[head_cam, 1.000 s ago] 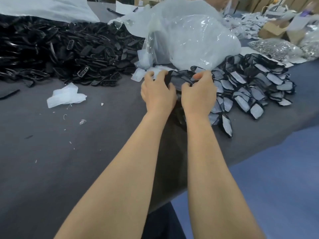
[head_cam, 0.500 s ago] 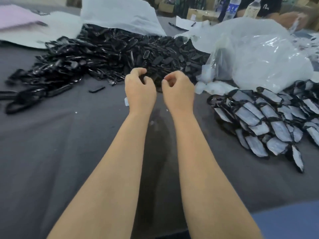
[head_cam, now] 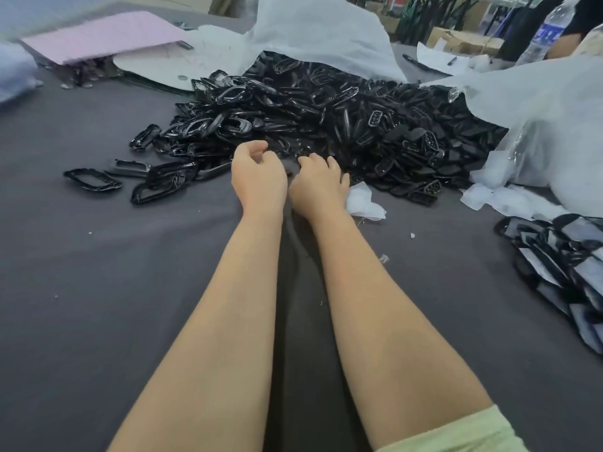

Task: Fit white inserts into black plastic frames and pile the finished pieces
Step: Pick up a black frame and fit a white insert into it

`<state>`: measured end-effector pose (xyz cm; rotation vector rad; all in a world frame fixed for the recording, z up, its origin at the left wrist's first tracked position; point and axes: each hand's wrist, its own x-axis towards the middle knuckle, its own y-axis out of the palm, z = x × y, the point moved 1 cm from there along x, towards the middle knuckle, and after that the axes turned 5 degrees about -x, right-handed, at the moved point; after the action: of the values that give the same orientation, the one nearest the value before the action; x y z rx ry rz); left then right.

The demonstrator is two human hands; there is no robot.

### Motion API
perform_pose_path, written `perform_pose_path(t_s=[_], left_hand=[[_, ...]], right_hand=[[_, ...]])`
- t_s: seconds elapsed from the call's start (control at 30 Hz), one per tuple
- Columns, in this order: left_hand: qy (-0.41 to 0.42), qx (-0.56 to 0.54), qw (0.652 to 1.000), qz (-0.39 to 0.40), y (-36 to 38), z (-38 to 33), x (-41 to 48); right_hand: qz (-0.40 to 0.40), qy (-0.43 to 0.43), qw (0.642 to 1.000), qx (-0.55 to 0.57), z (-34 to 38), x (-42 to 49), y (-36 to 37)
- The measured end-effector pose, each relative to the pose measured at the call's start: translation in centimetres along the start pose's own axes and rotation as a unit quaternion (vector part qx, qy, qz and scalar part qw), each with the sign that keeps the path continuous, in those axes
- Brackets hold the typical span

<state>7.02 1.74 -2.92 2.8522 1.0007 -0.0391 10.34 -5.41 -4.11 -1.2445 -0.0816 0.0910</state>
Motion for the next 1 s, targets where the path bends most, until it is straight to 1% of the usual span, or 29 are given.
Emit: perform_pose_path(t_s=[0.07, 0.13, 0.2, 0.23, 0.27, 0.33, 0.4, 0.47, 0.5, 0.53, 0.57, 0.6, 0.67, 0.7, 0.73, 0.77, 0.87, 0.93, 1.0], left_hand=[[0.0, 0.004, 1.0, 0.006, 0.3, -0.1, 0.0], [0.014, 0.023, 1.0, -0.002, 0.5, -0.2, 0.1], [0.015, 0.046, 0.999, -0.001, 0.7, -0.3, 0.1], [0.008, 0.05, 0.999, 0.009, 0.8, -0.4, 0.1], [-0.003, 0.043, 0.999, 0.021, 1.1, -0.4, 0.0], [-0.02, 0.012, 0.999, 0.045, 1.6, -0.7, -0.4], [-0.032, -0.02, 0.997, 0.067, 2.1, -0.8, -0.8], [-0.043, -0.051, 0.994, 0.085, 2.7, -0.8, -1.4], [-0.044, -0.063, 0.993, 0.091, 3.0, -0.6, -1.7], [-0.043, -0.069, 0.992, 0.097, 3.2, -0.4, -2.1], [-0.039, -0.071, 0.991, 0.103, 3.5, -0.1, -2.5], [-0.034, -0.069, 0.991, 0.109, 3.8, 0.1, -2.9], [-0.032, -0.074, 0.99, 0.118, 4.4, 0.7, -3.5], [-0.035, -0.077, 0.989, 0.12, 4.6, 0.9, -3.8], [-0.037, -0.078, 0.989, 0.122, 4.8, 1.2, -3.9], [-0.037, -0.076, 0.989, 0.123, 4.9, 1.3, -4.0], [-0.035, -0.072, 0.989, 0.121, 5.1, 1.5, -4.1], [-0.036, -0.077, 0.989, 0.118, 5.1, 1.5, -4.1], [-0.041, -0.08, 0.99, 0.113, 4.9, 1.4, -4.1]], right_hand=[[-0.065, -0.003, 0.998, 0.024, -0.2, 0.0, -0.3], [-0.139, -0.007, 0.983, 0.12, -0.6, -0.3, -1.1], [-0.184, -0.045, 0.958, 0.215, -1.2, -0.8, -2.3], [-0.198, -0.072, 0.95, 0.232, -1.6, -1.2, -3.0], [-0.199, -0.1, 0.947, 0.233, -1.9, -1.6, -3.6], [-0.178, -0.145, 0.948, 0.221, -2.7, -2.2, -4.7], [-0.157, -0.159, 0.946, 0.236, -3.8, -2.6, -5.1], [-0.168, -0.124, 0.931, 0.298, -5.3, -2.9, -5.3], [-0.194, -0.089, 0.925, 0.314, -6.2, -2.9, -5.2], [-0.226, -0.047, 0.927, 0.297, -7.1, -2.8, -5.1], [-0.245, -0.012, 0.937, 0.25, -8.0, -2.5, -4.9], [-0.234, 0.007, 0.954, 0.185, -8.8, -2.2, -4.6], [-0.142, 0.023, 0.988, 0.049, -9.6, -1.5, -3.7], [-0.101, 0.034, 0.994, 0.003, -9.8, -1.5, -3.3], [-0.084, 0.046, 0.995, -0.017, -9.8, -1.5, -3.1], [-0.094, 0.055, 0.994, -0.015, -9.8, -1.5, -3.0], [-0.195, 0.088, 0.975, 0.059, -9.8, -1.9, -3.3], [-0.259, 0.1, 0.953, 0.119, -9.8, -2.3, -3.9], [-0.305, 0.089, 0.92, 0.23, -9.8, -2.7, -4.6]])
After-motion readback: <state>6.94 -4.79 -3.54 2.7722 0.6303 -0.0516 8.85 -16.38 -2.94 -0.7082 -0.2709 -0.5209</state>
